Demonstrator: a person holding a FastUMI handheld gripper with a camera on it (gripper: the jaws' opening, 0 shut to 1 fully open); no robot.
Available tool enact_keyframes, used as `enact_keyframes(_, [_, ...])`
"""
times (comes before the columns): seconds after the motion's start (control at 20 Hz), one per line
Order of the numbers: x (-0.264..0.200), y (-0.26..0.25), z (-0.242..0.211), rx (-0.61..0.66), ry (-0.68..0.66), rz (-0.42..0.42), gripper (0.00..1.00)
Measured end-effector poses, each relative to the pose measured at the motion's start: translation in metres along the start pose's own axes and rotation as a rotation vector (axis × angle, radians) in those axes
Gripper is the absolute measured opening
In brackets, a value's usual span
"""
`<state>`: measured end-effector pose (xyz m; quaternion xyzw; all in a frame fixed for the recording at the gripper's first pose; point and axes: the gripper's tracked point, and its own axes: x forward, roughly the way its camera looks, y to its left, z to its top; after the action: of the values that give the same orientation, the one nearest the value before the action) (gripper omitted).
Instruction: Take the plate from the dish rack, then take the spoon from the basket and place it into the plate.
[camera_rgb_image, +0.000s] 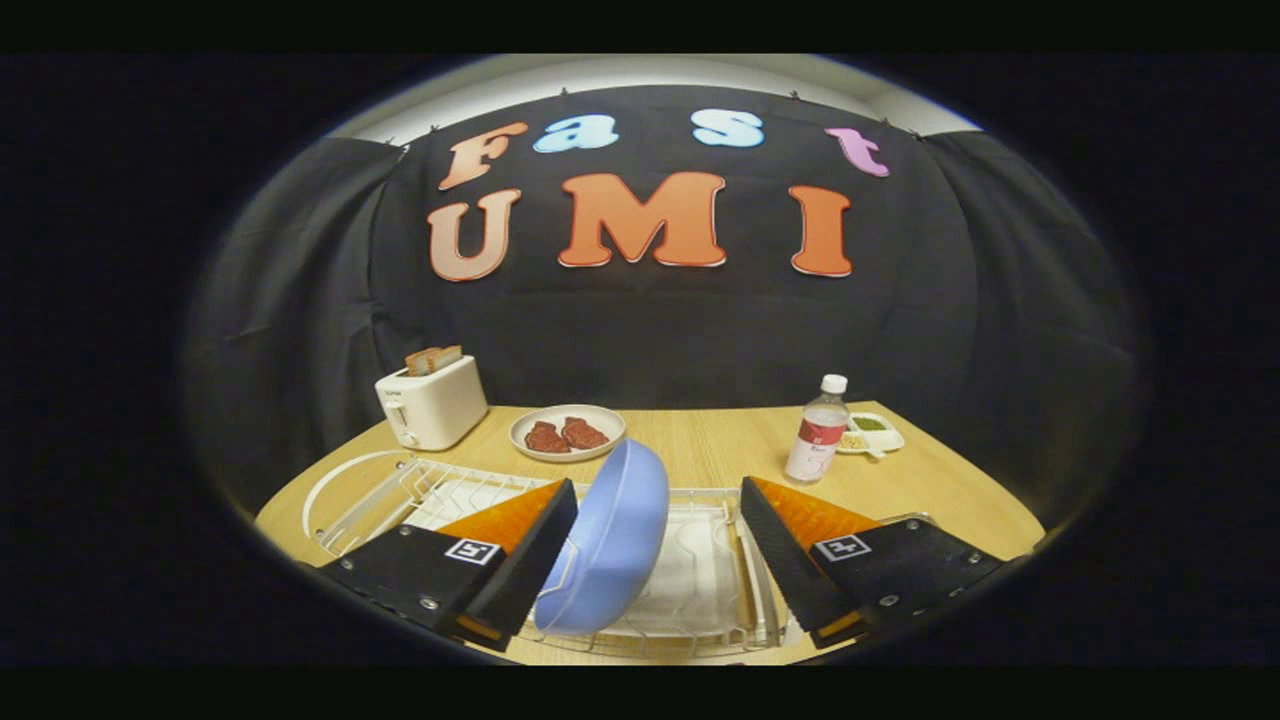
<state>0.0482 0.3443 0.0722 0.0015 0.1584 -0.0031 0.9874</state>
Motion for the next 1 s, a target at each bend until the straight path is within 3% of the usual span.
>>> enact_keyframes(0.2, [0.006,0.005,-0.009,0.006,0.033,-0.011,0.74])
enact_keyframes(0.3, [0.009,0.004,-0.007,0.005,0.029,-0.031,0.56])
enact_keyframes(0.35, [0.010,0.003,-0.006,0.004,0.035,-0.055,0.40])
enact_keyframes(0.65, [0.007,-0.007,0.018,-0.056,-0.012,-0.163,0.23])
enact_keyframes(1.0, [0.003,-0.011,0.055,-0.191,-0.119,-0.245,0.20])
